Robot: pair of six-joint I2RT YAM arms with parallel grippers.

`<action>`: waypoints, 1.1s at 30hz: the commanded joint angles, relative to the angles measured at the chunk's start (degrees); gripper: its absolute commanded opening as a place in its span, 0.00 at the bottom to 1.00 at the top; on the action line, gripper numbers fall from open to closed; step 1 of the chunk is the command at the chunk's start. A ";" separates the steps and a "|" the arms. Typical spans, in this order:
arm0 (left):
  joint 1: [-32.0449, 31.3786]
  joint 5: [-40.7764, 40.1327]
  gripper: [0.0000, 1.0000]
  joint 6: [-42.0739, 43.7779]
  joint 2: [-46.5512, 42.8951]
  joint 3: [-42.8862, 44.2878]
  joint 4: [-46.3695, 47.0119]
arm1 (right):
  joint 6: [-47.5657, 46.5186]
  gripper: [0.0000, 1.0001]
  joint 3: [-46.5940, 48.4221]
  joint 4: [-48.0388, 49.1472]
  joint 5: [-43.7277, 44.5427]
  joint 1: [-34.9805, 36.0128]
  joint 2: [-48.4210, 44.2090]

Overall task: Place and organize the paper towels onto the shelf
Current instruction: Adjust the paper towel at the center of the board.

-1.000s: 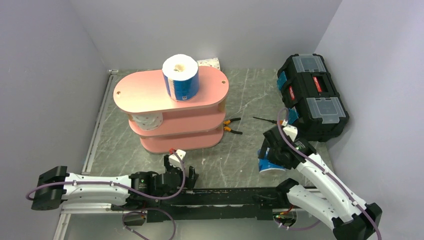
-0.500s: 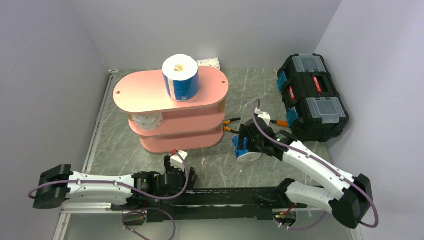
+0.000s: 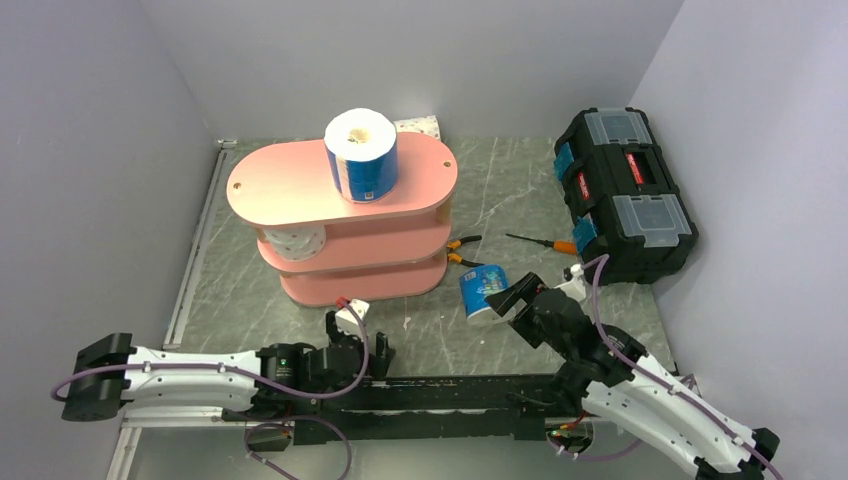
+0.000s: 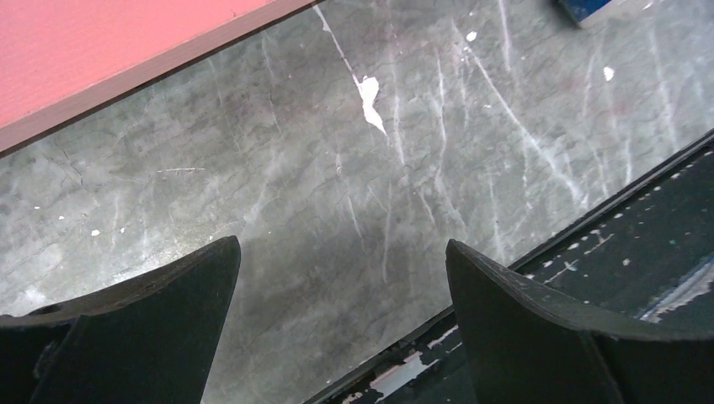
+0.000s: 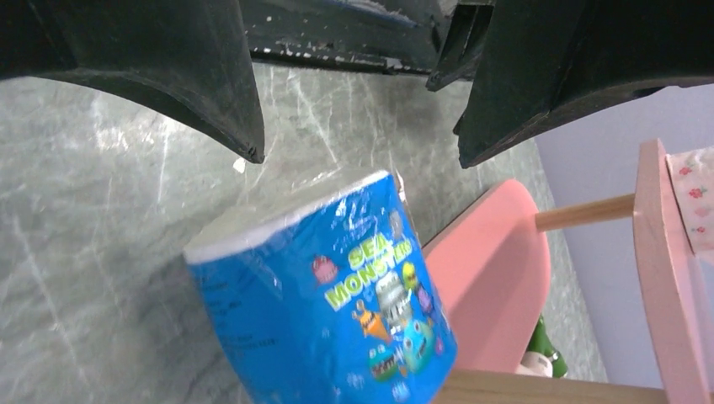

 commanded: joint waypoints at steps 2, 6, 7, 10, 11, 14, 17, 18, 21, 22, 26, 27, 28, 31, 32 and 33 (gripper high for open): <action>-0.44 0.41 0.99 -3.17 -3.93 -1.70 0.32 | 13.70 0.87 -2.48 0.39 3.22 5.12 -0.52; -0.47 0.28 0.99 -3.48 -5.06 -1.43 -0.59 | 18.09 0.88 -4.96 5.91 4.96 9.52 2.85; -0.46 0.15 0.99 -3.44 -5.24 -1.24 -1.00 | 19.06 0.88 -4.98 6.70 6.71 10.69 3.82; -0.42 0.06 0.99 -2.78 -5.60 -0.61 -1.44 | 22.90 0.89 -4.69 7.21 12.15 13.52 5.99; -0.48 0.09 0.99 -2.42 -5.42 -0.42 -1.32 | 24.24 0.89 -4.89 7.37 14.14 14.33 6.07; -0.43 0.17 0.99 -1.43 -4.62 0.17 -0.75 | 27.53 0.89 -6.80 10.06 18.66 16.15 4.77; -0.42 0.41 0.99 -0.69 -3.24 0.74 -0.01 | 29.50 0.89 -8.00 11.29 20.90 16.54 4.88; -0.40 0.45 0.99 -0.59 -2.79 0.87 0.16 | 30.72 0.89 -7.90 10.69 21.32 16.58 5.66; -0.46 0.54 0.99 -0.41 -1.75 1.10 0.43 | 32.75 0.89 -8.39 10.31 22.37 16.80 7.22; -0.47 0.52 0.99 -0.32 -1.58 1.15 0.49 | 33.69 0.89 -8.90 10.52 22.70 16.87 7.32; -0.46 0.53 0.99 -0.02 -1.87 0.90 0.69 | 35.05 0.89 -11.31 13.58 24.79 17.23 6.73; -0.49 0.54 0.99 0.08 -2.03 0.83 0.73 | 35.01 0.88 -11.75 14.36 25.30 17.26 6.65; -0.42 0.54 0.99 0.16 -2.10 0.67 0.78 | 35.17 0.88 -12.09 15.00 25.76 17.35 6.72; -0.43 0.71 0.99 0.42 -2.06 0.55 1.32 | 35.66 0.88 -12.90 16.58 27.62 17.57 7.01; -0.41 0.77 0.99 0.50 -1.84 0.55 1.43 | 35.38 0.88 -13.16 17.33 28.20 17.67 7.04; -0.45 0.80 0.99 0.59 -1.66 0.58 1.58 | 35.16 0.87 -13.57 18.33 28.81 17.75 6.99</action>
